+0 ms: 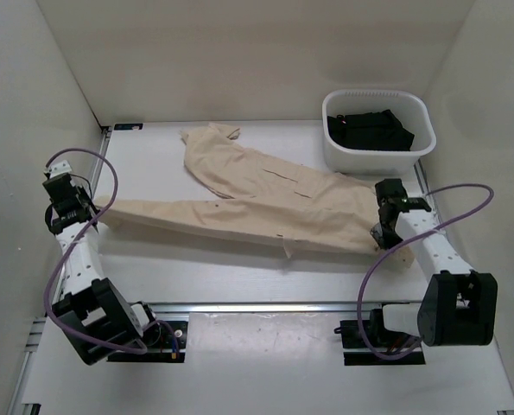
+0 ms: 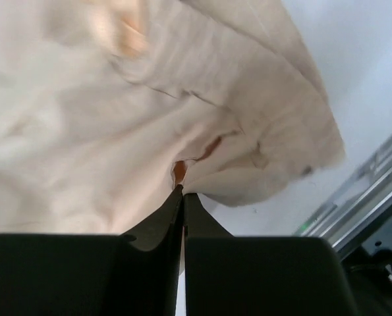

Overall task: Fold and stack the trousers
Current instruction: Flatten the trousers out

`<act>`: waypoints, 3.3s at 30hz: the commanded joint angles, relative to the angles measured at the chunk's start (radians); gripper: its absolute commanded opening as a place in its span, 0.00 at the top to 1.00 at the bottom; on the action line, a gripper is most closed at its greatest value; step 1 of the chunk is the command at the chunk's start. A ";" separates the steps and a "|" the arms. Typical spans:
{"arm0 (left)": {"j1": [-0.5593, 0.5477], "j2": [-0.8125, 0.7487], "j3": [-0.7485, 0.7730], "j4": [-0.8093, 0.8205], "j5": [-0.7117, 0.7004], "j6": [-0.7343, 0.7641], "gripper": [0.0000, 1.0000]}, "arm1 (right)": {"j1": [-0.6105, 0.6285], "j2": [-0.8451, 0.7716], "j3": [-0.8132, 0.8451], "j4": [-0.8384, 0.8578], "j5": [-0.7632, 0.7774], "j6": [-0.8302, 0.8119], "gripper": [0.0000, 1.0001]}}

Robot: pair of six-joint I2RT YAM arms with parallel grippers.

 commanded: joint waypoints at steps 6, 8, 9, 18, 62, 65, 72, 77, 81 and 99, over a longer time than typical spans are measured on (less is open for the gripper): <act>0.019 0.081 0.165 0.130 -0.005 0.000 0.84 | -0.036 0.161 0.369 -0.101 0.030 -0.250 1.00; 0.030 0.070 0.144 0.116 -0.005 0.000 0.84 | -0.062 0.147 0.321 -0.101 -0.014 -0.250 1.00; 0.030 0.053 0.118 0.102 0.011 0.000 0.84 | -0.062 0.112 0.275 -0.088 -0.040 -0.233 1.00; 0.163 -0.204 -0.264 -0.044 -0.002 0.000 0.83 | -0.154 -0.122 -0.154 -0.031 -0.206 -0.161 1.00; -0.030 0.515 0.106 -0.153 -0.206 0.000 0.15 | -0.189 0.102 -0.217 0.037 -0.275 -0.113 0.90; -0.010 0.533 0.084 -0.142 -0.226 0.000 0.15 | -0.247 0.136 -0.284 0.090 -0.320 -0.113 0.92; -0.032 0.403 0.122 -0.200 -0.203 0.000 0.04 | -0.281 0.048 -0.292 0.020 -0.340 -0.132 0.87; -0.114 0.375 0.477 -0.309 -0.057 0.000 0.00 | -0.281 -0.139 -0.108 -0.182 -0.274 -0.132 0.43; -0.257 0.437 0.632 -0.322 0.137 0.000 0.00 | -0.281 -0.109 0.128 -0.195 -0.249 -0.181 0.21; -0.619 1.248 1.195 -0.280 0.024 0.000 0.00 | -0.290 0.707 0.643 -0.049 -0.173 -0.186 0.14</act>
